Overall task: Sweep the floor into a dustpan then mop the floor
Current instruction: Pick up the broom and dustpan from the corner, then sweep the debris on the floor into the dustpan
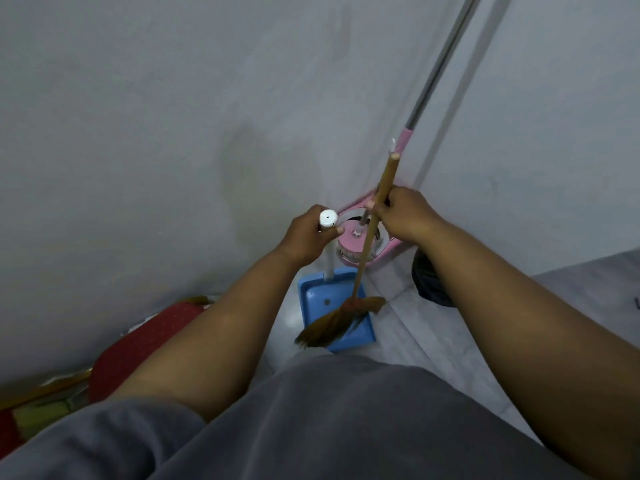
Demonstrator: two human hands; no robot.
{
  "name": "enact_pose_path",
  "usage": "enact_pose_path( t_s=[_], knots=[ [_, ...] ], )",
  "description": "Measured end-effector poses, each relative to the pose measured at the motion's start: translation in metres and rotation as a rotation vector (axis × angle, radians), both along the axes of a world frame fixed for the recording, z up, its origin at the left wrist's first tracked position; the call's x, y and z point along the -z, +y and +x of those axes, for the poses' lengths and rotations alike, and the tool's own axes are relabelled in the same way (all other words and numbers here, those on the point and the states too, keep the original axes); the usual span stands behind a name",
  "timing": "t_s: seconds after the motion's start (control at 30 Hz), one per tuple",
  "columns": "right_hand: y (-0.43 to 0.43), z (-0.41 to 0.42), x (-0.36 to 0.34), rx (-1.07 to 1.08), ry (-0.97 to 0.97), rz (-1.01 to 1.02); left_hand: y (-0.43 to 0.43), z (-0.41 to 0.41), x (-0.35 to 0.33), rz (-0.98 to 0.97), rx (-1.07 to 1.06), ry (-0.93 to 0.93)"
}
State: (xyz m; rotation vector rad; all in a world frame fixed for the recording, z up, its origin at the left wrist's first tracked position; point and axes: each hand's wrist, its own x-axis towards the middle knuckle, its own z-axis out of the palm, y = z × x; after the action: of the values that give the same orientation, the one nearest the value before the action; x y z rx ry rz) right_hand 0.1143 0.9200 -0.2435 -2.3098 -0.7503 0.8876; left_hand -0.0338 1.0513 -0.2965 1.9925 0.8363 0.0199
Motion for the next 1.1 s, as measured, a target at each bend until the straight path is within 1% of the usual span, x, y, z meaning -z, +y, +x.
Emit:
enact_pose_path(
  t_s=[0.1,0.2,0.33,0.43,0.5,0.63,0.8,1.0,1.1],
  knots=[
    [-0.050,0.010,-0.008,0.060,-0.044,0.004,-0.035,0.018,-0.009,-0.013,0.067,-0.022],
    [-0.109,0.019,-0.015,0.136,-0.035,0.014,-0.083,0.039,-0.018,-0.033,0.152,-0.035],
    [-0.201,0.029,-0.023,0.299,-0.008,0.049,-0.157,0.067,-0.027,-0.001,0.316,-0.016],
    [-0.272,0.028,-0.025,0.426,-0.001,0.069,-0.210,0.088,-0.029,0.043,0.447,-0.044],
    [-0.320,0.025,-0.026,0.516,-0.013,0.079,-0.247,0.100,-0.030,0.034,0.504,-0.063],
    [-0.414,0.014,-0.030,0.680,-0.035,0.111,-0.325,0.124,-0.029,0.018,0.658,-0.044],
    [-0.520,-0.005,-0.037,0.890,-0.099,0.088,-0.418,0.153,-0.027,0.056,0.828,-0.091],
    [-0.629,-0.045,-0.048,1.212,-0.160,0.119,-0.525,0.189,-0.024,0.052,1.014,-0.096],
    [-0.672,-0.067,-0.054,1.348,-0.190,0.084,-0.577,0.202,-0.018,0.022,1.107,-0.091]
  ],
)
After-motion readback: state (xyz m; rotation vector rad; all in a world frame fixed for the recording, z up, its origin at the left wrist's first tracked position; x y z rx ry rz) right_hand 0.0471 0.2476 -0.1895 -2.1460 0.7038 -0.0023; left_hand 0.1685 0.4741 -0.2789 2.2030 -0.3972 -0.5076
